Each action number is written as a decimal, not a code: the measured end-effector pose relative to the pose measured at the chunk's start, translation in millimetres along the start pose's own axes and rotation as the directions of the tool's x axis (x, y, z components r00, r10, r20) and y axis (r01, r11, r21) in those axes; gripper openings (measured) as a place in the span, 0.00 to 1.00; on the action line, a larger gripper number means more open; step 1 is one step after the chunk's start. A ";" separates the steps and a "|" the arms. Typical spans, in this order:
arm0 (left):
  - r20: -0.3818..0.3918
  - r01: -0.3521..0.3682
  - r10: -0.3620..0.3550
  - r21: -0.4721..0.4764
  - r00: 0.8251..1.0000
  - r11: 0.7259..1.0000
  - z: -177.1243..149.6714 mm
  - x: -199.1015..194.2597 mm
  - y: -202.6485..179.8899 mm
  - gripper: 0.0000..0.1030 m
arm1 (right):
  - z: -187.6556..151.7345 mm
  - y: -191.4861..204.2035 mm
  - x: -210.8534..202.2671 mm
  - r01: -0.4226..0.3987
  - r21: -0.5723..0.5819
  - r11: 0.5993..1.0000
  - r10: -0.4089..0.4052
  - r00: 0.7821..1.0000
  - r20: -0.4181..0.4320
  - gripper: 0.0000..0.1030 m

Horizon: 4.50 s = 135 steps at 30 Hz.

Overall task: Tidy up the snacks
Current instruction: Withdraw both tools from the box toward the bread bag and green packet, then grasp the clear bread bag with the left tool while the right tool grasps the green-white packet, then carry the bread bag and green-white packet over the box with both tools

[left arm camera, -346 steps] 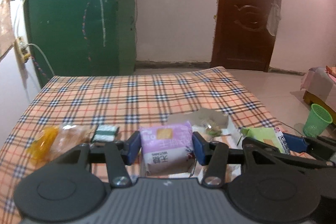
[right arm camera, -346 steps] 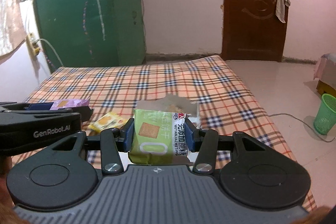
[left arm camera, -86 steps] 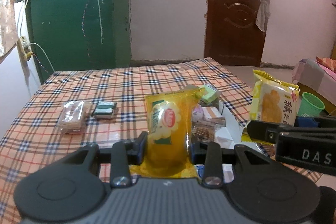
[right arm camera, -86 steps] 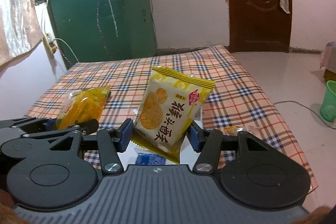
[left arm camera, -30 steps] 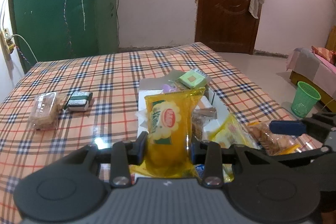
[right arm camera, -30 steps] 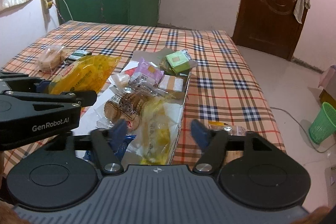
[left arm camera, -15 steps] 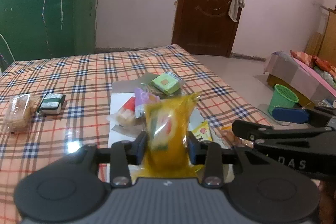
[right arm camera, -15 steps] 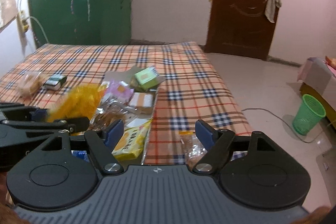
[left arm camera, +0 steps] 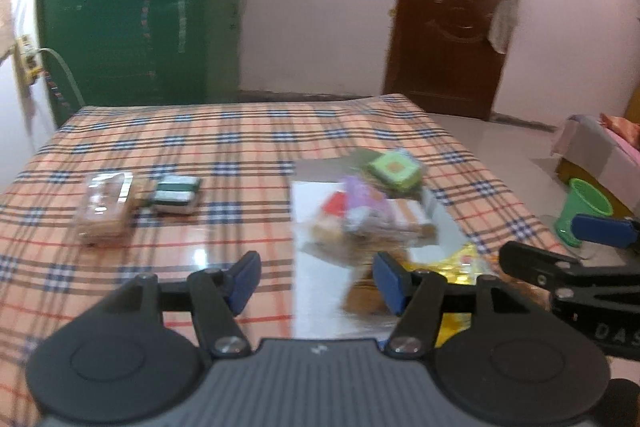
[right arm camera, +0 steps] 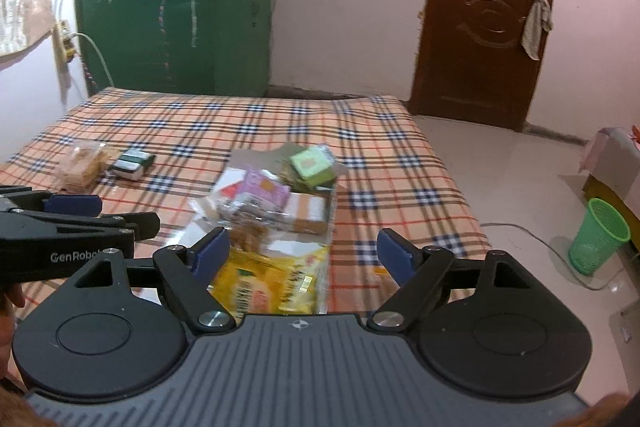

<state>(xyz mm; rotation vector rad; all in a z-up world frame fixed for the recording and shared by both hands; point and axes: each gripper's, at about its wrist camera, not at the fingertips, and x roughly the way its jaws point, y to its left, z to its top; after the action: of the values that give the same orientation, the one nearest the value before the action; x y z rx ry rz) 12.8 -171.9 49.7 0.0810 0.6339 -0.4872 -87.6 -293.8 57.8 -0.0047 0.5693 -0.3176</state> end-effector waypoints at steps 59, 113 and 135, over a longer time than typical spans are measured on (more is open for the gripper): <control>-0.105 -0.328 0.319 -0.087 0.942 0.940 42.6 129.2 182.1 0.88 | 55.6 143.4 123.4 -0.200 -0.069 0.977 0.195 0.978 -0.072 1.00; -0.055 -0.377 0.373 -0.180 0.926 0.909 32.7 48.3 181.7 0.63 | 79.0 190.6 165.3 -0.241 -0.079 0.967 0.233 0.967 -0.106 0.60; 0.000 -0.274 0.276 -0.139 0.961 0.952 18.2 -21.1 94.6 0.63 | 49.2 105.5 32.0 -0.173 -0.053 0.984 0.173 0.985 -0.009 0.61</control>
<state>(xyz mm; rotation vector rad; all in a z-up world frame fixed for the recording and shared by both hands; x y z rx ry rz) 51.7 -83.6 69.8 0.0323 0.6242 -0.1734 -5.0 -207.0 72.6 -0.0067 0.5782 -0.1333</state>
